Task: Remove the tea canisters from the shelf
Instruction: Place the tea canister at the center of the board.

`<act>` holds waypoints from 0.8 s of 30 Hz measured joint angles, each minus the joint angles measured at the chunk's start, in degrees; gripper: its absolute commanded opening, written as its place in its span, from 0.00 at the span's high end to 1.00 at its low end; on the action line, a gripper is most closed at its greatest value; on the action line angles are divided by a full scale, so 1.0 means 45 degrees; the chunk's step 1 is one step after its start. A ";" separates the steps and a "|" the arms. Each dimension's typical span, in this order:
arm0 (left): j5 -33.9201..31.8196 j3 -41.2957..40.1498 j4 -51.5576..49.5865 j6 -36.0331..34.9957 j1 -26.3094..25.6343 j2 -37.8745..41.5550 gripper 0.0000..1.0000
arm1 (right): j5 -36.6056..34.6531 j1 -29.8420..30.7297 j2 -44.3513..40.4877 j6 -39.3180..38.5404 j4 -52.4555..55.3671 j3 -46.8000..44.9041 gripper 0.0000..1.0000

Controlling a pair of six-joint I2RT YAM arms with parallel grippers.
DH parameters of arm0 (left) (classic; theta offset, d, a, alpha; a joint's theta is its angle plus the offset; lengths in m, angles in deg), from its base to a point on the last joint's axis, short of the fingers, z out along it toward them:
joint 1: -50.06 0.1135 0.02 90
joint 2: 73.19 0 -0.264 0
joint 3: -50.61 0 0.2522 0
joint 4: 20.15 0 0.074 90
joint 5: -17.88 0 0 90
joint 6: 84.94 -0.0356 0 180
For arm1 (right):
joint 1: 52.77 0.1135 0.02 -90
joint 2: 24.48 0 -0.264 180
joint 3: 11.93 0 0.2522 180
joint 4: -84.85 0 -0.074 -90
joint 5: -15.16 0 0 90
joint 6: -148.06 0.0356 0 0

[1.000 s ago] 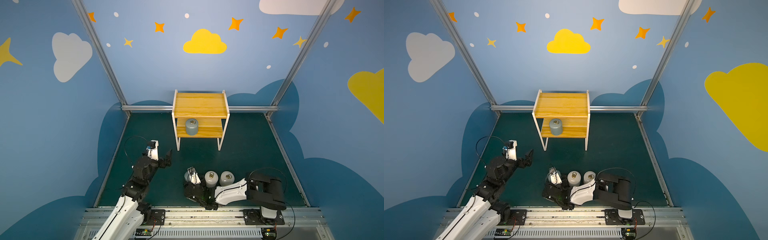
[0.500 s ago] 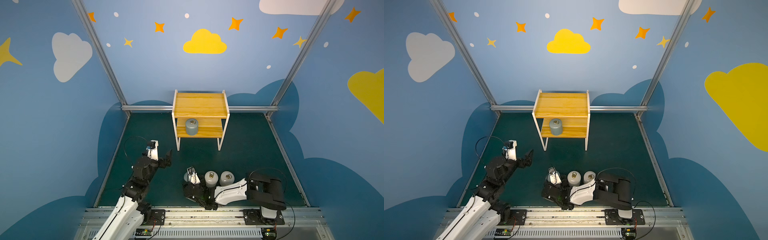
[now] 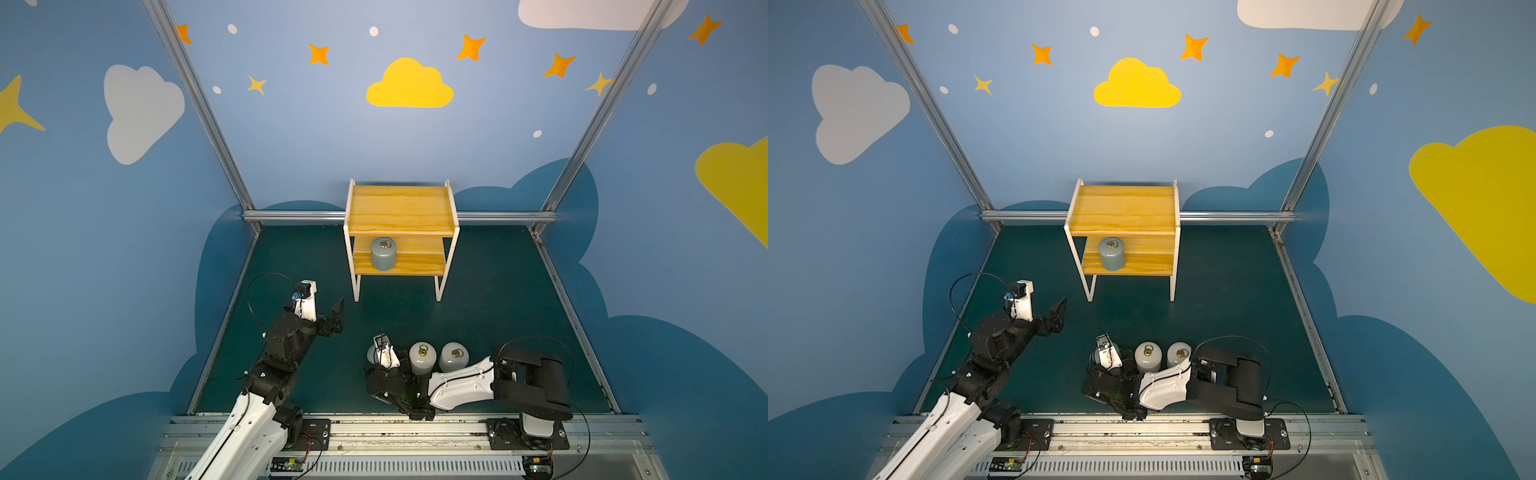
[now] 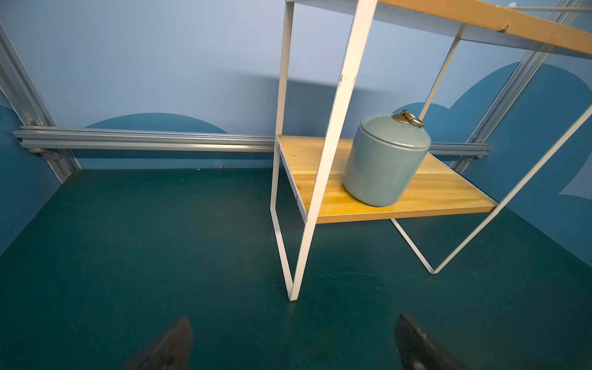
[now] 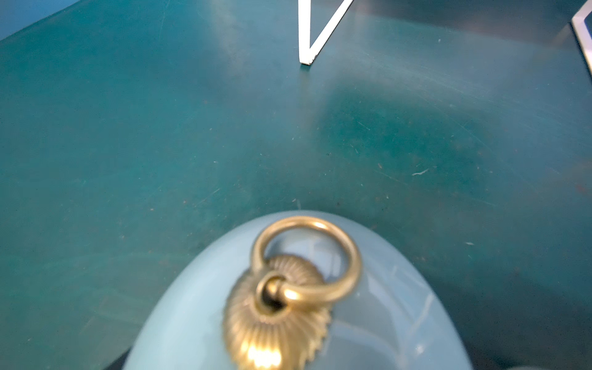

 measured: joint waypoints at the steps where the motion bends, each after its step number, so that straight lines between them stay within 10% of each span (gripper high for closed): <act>1: 0.0000 0.0000 0.0000 0.0000 0.0000 0.0029 0.00 | -0.0015 0.0010 -0.0010 0.0000 0.0029 0.0000 0.14; 24: 0.0015 0.0000 0.0000 0.0024 0.0000 0.0063 0.00 | -0.0238 0.0325 -0.0350 0.0024 0.0787 0.0005 0.14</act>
